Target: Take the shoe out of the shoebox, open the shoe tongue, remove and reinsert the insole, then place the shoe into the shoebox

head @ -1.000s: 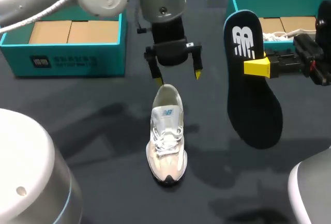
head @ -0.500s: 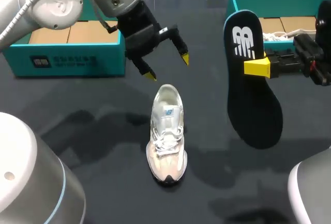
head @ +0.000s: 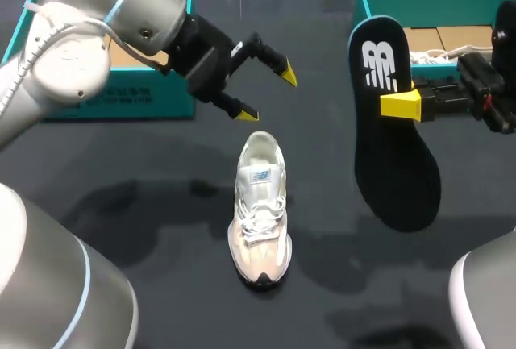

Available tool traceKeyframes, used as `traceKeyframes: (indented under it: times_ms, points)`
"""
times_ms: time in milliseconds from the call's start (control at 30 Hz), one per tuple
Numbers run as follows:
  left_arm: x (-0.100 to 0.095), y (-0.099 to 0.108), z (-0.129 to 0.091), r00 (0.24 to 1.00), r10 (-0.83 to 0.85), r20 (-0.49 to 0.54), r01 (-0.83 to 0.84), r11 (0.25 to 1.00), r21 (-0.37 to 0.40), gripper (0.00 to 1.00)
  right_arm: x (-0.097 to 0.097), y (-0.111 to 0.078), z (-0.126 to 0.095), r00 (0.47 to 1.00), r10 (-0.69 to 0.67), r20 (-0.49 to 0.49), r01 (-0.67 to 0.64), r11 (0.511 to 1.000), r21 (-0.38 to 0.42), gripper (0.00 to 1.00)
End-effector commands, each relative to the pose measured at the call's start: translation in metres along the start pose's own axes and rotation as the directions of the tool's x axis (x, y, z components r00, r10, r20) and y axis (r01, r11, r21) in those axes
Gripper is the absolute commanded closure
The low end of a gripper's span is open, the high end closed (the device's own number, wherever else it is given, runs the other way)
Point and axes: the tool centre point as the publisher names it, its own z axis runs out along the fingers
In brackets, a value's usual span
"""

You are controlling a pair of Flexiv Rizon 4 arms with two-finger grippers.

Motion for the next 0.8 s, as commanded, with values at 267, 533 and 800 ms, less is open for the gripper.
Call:
traceKeyframes:
  times_ms: [267,533,800]
  points:
    - [-0.027,0.000,-0.014,0.946,0.091,0.311,-0.088,0.996,-0.021,0.00,0.003,-0.004,0.000,1.000,0.001,0.007,-0.001,1.000,-0.006,1.00]
    - [-0.036,-0.001,-0.018,0.895,0.122,0.430,-0.105,0.992,-0.063,0.00,0.003,-0.004,0.000,1.000,0.001,0.007,-0.001,1.000,-0.006,1.00]
    - [-0.036,0.003,-0.032,0.816,0.126,0.564,-0.079,0.991,-0.107,0.00,0.003,-0.004,0.000,1.000,0.001,0.007,-0.001,1.000,-0.006,1.00]
